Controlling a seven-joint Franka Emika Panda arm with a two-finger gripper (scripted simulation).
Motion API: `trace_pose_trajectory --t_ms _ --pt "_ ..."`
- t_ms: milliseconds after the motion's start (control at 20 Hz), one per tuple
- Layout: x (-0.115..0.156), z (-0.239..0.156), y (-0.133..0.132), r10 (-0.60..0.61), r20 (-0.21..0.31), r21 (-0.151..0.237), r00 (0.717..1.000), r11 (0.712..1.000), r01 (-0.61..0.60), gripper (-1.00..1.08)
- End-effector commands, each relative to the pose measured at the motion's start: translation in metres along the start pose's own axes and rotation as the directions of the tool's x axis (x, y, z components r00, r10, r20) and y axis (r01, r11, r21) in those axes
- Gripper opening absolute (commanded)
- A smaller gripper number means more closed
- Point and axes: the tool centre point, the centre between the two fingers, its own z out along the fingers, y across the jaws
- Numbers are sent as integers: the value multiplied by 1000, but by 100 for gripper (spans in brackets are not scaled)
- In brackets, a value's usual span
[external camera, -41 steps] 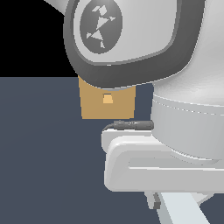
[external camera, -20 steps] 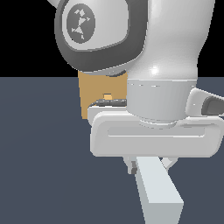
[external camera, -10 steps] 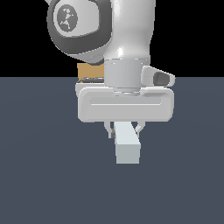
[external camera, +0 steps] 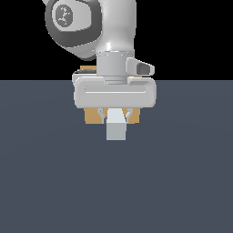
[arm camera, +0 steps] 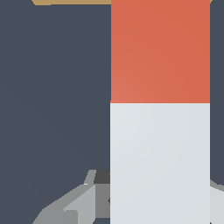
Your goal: Insert the peg into the horizontal hole in a box.
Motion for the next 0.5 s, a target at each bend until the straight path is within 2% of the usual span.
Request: trace_pose_trajectory --t_ms 0,450 --pt "9 -6 -3 -2 0 -4 1000 1000 2 -100" --pt "15 -7 -6 -4 0 -1 1000 1000 4 -100"
